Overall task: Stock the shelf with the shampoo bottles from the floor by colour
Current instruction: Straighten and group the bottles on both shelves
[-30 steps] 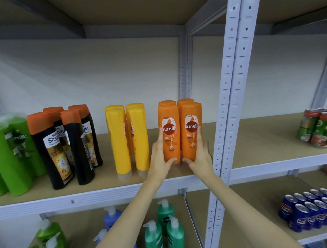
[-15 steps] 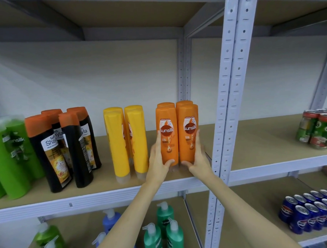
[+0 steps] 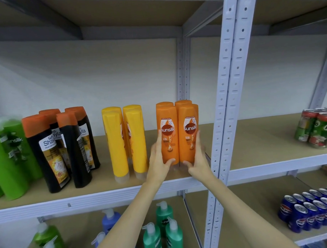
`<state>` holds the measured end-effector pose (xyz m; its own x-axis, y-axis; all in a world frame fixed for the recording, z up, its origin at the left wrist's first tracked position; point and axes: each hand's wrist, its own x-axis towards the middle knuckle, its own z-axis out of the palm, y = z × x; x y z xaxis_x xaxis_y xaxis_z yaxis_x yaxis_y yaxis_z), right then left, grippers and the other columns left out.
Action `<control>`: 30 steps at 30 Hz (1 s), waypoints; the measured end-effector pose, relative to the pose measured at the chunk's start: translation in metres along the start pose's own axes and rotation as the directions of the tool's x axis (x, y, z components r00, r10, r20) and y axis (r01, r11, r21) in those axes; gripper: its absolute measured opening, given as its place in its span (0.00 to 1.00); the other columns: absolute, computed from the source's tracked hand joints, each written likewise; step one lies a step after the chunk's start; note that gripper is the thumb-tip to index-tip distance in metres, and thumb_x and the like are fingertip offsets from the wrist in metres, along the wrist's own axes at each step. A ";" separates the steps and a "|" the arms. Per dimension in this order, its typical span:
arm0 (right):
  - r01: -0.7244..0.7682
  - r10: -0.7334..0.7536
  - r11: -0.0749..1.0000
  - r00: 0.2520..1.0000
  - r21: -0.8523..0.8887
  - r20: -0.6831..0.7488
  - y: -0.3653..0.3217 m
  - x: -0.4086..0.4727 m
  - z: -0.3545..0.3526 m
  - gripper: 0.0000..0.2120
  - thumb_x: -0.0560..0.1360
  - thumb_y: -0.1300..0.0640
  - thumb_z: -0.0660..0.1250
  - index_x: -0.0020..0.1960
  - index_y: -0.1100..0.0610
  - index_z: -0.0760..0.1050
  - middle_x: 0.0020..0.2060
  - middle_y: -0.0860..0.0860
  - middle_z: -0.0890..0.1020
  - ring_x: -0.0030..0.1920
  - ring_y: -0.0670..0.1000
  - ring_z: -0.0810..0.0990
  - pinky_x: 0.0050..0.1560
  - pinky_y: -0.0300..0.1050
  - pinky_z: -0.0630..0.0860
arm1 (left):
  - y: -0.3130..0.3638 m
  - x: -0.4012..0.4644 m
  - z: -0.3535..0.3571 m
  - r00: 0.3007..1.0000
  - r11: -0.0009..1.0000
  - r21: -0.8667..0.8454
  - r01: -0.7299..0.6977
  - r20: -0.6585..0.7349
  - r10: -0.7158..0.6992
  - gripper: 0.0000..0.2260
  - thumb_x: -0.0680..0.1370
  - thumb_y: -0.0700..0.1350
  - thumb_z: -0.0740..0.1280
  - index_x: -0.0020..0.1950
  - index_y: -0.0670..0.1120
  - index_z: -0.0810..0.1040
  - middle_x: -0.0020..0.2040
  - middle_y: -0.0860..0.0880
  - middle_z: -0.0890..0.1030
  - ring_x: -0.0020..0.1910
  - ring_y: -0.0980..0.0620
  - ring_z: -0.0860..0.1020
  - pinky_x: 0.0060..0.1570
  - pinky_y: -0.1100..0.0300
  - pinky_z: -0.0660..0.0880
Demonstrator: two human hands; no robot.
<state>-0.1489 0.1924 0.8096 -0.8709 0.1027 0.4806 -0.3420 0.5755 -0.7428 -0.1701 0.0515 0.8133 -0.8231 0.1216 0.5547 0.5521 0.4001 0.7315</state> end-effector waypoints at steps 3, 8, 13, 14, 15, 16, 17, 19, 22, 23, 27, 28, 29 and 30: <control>0.011 -0.012 1.000 1.000 -0.016 -0.025 -0.002 -0.001 0.002 0.48 0.73 0.64 0.67 0.65 0.33 0.33 0.71 0.54 0.55 0.71 0.56 0.60 0.68 0.58 0.64 | 0.001 0.000 0.000 1.000 1.000 0.004 -0.003 -0.003 0.003 0.37 0.74 0.43 0.69 0.71 0.62 0.48 0.70 0.48 0.62 0.70 0.51 0.63 0.65 0.51 0.67; 0.016 -0.016 1.000 0.999 -0.020 -0.027 -0.003 -0.001 0.002 0.46 0.74 0.65 0.66 0.66 0.34 0.35 0.70 0.55 0.55 0.71 0.56 0.60 0.67 0.57 0.65 | 0.001 0.000 -0.001 1.000 1.000 0.015 -0.012 0.020 0.012 0.37 0.74 0.43 0.69 0.70 0.63 0.47 0.71 0.48 0.61 0.70 0.51 0.63 0.65 0.50 0.67; 0.021 -0.024 0.998 0.998 -0.060 -0.054 -0.004 -0.002 0.002 0.47 0.73 0.64 0.67 0.67 0.34 0.35 0.71 0.55 0.55 0.71 0.56 0.61 0.67 0.57 0.65 | 0.004 -0.003 -0.001 1.000 0.999 0.037 -0.008 0.030 0.007 0.37 0.75 0.43 0.68 0.71 0.61 0.45 0.71 0.47 0.60 0.70 0.51 0.62 0.66 0.52 0.66; 0.025 -0.031 0.997 0.996 -0.075 -0.079 -0.004 -0.003 0.003 0.47 0.72 0.64 0.68 0.67 0.35 0.36 0.71 0.56 0.55 0.71 0.57 0.61 0.67 0.58 0.65 | 0.004 -0.005 -0.002 1.000 0.998 0.057 -0.008 0.029 0.007 0.37 0.75 0.43 0.68 0.73 0.59 0.45 0.71 0.47 0.60 0.70 0.51 0.62 0.66 0.52 0.66; 0.036 -0.045 0.996 0.992 -0.084 -0.116 -0.004 -0.004 0.004 0.46 0.72 0.64 0.68 0.69 0.36 0.38 0.72 0.56 0.55 0.71 0.57 0.61 0.67 0.58 0.65 | 0.005 -0.008 -0.003 1.000 0.997 0.079 -0.014 0.024 0.013 0.37 0.75 0.42 0.68 0.74 0.57 0.46 0.72 0.47 0.59 0.70 0.51 0.61 0.66 0.53 0.65; 0.053 -0.066 0.995 0.985 -0.085 -0.161 -0.005 -0.006 0.006 0.44 0.72 0.64 0.68 0.71 0.38 0.41 0.72 0.57 0.54 0.71 0.57 0.60 0.68 0.58 0.65 | 0.005 -0.012 -0.005 0.999 0.995 0.097 -0.031 0.021 0.029 0.37 0.75 0.42 0.67 0.74 0.56 0.46 0.72 0.47 0.58 0.71 0.51 0.61 0.66 0.54 0.65; 0.078 -0.095 0.993 0.973 -0.086 -0.212 -0.006 -0.010 0.008 0.42 0.72 0.64 0.67 0.72 0.41 0.44 0.72 0.58 0.55 0.71 0.57 0.60 0.67 0.57 0.65 | 0.006 -0.016 -0.009 0.998 0.992 0.110 -0.058 0.021 0.056 0.35 0.76 0.41 0.67 0.74 0.56 0.47 0.72 0.47 0.57 0.71 0.53 0.60 0.66 0.57 0.64; 0.159 -0.187 0.981 0.930 -0.113 -0.317 -0.010 -0.016 0.018 0.39 0.73 0.65 0.67 0.74 0.46 0.49 0.71 0.58 0.56 0.71 0.57 0.60 0.67 0.56 0.66 | 0.006 -0.026 -0.021 0.990 0.979 0.151 -0.140 0.018 0.138 0.32 0.76 0.41 0.65 0.71 0.57 0.50 0.72 0.47 0.58 0.70 0.55 0.59 0.66 0.61 0.62; 0.285 -0.337 0.941 0.843 -0.182 -0.420 -0.023 -0.022 0.038 0.32 0.74 0.65 0.65 0.72 0.51 0.55 0.70 0.54 0.58 0.71 0.54 0.59 0.70 0.51 0.60 | 0.003 -0.037 -0.049 0.955 0.932 0.236 -0.276 -0.043 0.294 0.22 0.78 0.41 0.62 0.70 0.53 0.61 0.70 0.46 0.64 0.69 0.56 0.62 0.69 0.60 0.63; 0.325 -0.386 0.922 0.814 -0.209 -0.435 -0.029 -0.022 0.044 0.30 0.74 0.64 0.64 0.72 0.52 0.57 0.69 0.54 0.60 0.70 0.54 0.60 0.71 0.47 0.58 | 0.000 -0.039 -0.060 0.933 0.912 0.260 -0.317 -0.086 0.349 0.19 0.78 0.42 0.62 0.69 0.50 0.65 0.68 0.46 0.67 0.68 0.55 0.64 0.69 0.60 0.64; 0.433 -0.457 0.888 0.788 -0.158 -0.413 -0.060 -0.019 0.071 0.25 0.75 0.60 0.62 0.70 0.53 0.61 0.63 0.53 0.69 0.65 0.47 0.66 0.69 0.35 0.61 | -0.012 -0.039 -0.099 0.859 0.893 0.331 -0.304 -0.311 0.407 0.18 0.76 0.44 0.63 0.65 0.44 0.67 0.63 0.44 0.70 0.65 0.52 0.68 0.68 0.65 0.62; 0.430 -0.442 0.895 0.815 -0.119 -0.376 -0.067 -0.018 0.078 0.26 0.75 0.59 0.63 0.71 0.52 0.61 0.63 0.53 0.69 0.64 0.46 0.67 0.67 0.37 0.65 | -0.015 -0.038 -0.106 0.862 0.913 0.325 -0.245 -0.358 0.359 0.21 0.75 0.45 0.65 0.66 0.45 0.65 0.63 0.42 0.70 0.65 0.51 0.66 0.68 0.66 0.61; 0.419 -0.427 0.903 0.840 -0.100 -0.335 -0.072 -0.015 0.085 0.27 0.75 0.58 0.64 0.72 0.50 0.59 0.62 0.53 0.70 0.63 0.46 0.68 0.65 0.40 0.68 | -0.017 -0.037 -0.112 0.870 0.933 0.315 -0.175 -0.393 0.296 0.25 0.74 0.46 0.68 0.68 0.46 0.63 0.65 0.41 0.69 0.66 0.51 0.65 0.68 0.64 0.61; 0.403 -0.414 0.910 0.860 -0.100 -0.297 -0.076 -0.013 0.092 0.30 0.75 0.56 0.65 0.73 0.49 0.57 0.61 0.53 0.70 0.61 0.48 0.70 0.62 0.43 0.72 | -0.019 -0.036 -0.115 0.882 0.948 0.302 -0.102 -0.413 0.227 0.29 0.72 0.47 0.70 0.69 0.47 0.60 0.66 0.41 0.68 0.66 0.50 0.63 0.67 0.61 0.61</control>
<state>-0.1438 0.0727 0.8171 -0.5030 0.0911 0.8595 -0.6268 0.6462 -0.4353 -0.1361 -0.0650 0.8249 -0.5456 -0.1771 0.8192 0.5673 0.6414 0.5165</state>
